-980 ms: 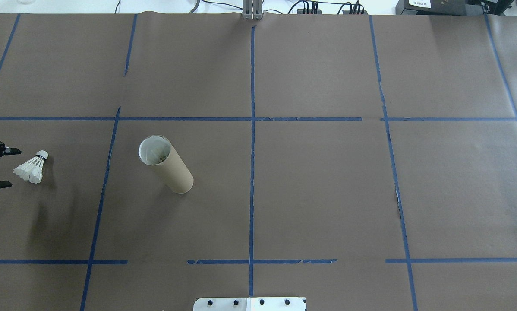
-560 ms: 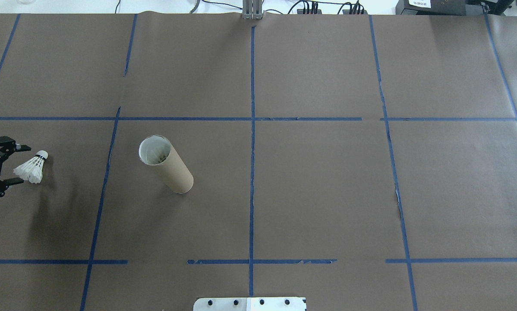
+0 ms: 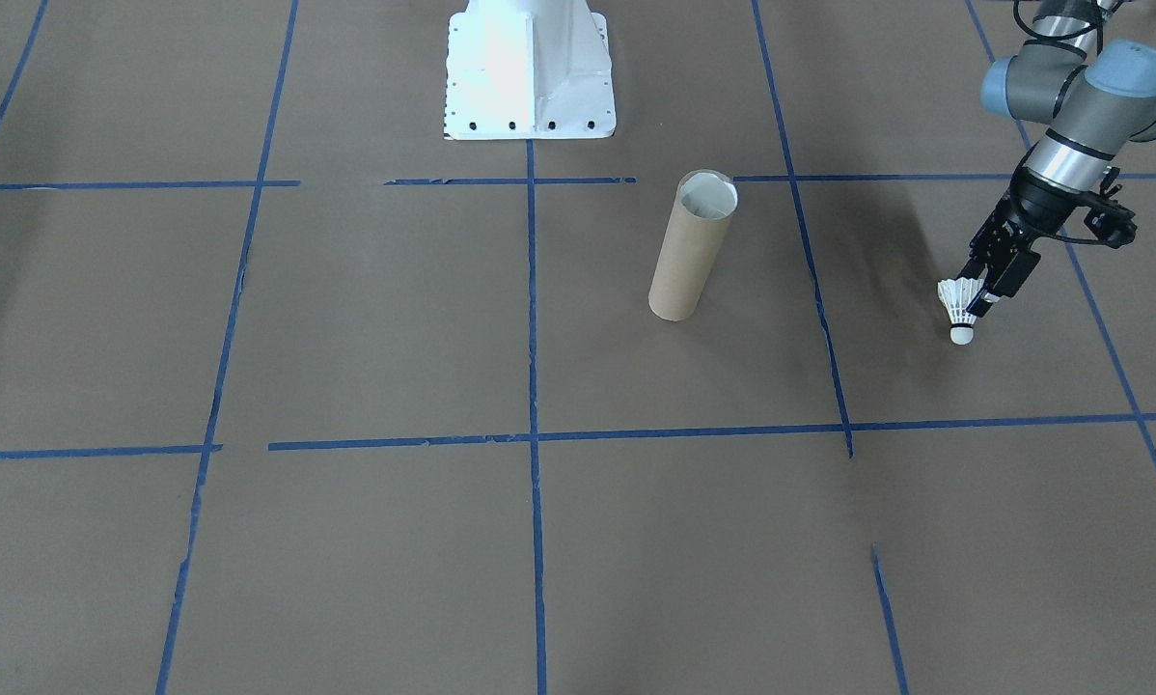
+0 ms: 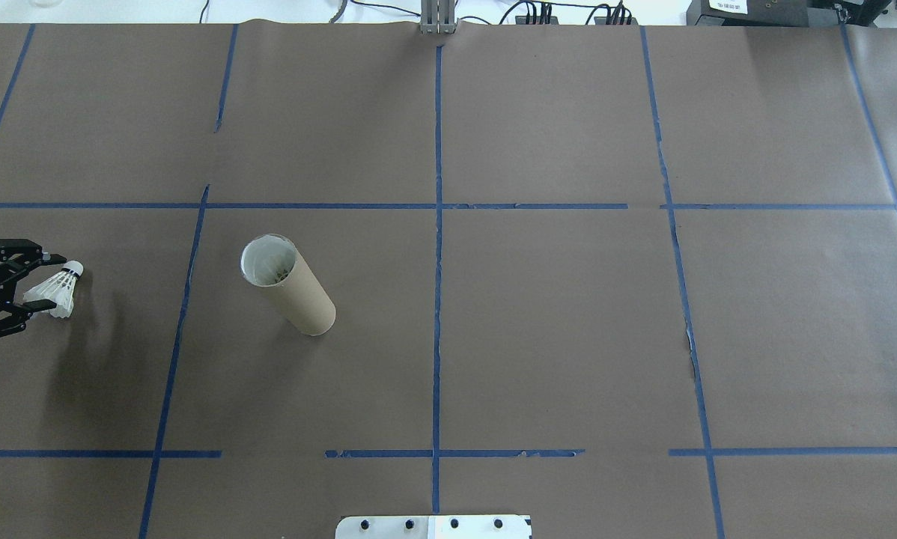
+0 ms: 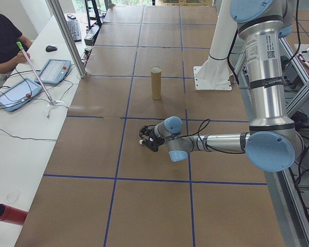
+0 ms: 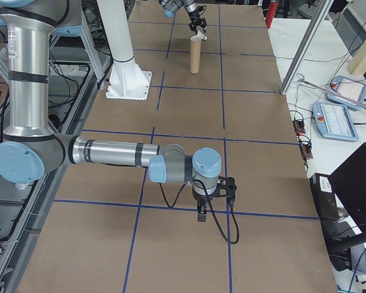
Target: Collect badminton balls into bucket
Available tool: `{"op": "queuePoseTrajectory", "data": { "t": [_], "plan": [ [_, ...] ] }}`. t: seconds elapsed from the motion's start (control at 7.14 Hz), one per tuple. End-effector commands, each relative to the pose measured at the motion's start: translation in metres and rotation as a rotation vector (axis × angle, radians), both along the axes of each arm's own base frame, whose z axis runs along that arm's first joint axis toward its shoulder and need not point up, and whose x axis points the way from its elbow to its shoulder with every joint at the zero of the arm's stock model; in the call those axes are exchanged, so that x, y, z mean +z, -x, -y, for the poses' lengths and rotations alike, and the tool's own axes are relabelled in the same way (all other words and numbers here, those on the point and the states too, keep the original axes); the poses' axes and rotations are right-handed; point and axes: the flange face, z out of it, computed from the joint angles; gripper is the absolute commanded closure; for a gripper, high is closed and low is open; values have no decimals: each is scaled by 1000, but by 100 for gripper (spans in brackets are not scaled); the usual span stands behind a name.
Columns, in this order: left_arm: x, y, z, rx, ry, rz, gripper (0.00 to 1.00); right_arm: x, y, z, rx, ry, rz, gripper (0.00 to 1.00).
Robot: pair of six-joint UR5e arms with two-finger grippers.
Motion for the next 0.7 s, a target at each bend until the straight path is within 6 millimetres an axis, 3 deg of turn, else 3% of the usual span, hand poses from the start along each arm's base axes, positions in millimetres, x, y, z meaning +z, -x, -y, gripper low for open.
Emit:
{"op": "queuePoseTrajectory", "data": {
  "t": [0.0, 0.14, 0.28, 0.42, 0.56],
  "plan": [
    [5, 0, 0, -1, 6, 7, 79, 0, 0, 0, 0, 0, 0, 0],
    [2, 1, 0, -4, 1, 3, 100, 0, 0, 0, 0, 0, 0, 0],
    [-9, 4, -1, 3, -12, -13, 100, 0, 0, 0, 0, 0, 0, 0],
    [-32, 7, -9, 56, -27, -50, 100, 0, 0, 0, 0, 0, 0, 0],
    [-67, 8, -12, 145, -30, -110, 100, 0, 0, 0, 0, 0, 0, 0]
  ]
}}
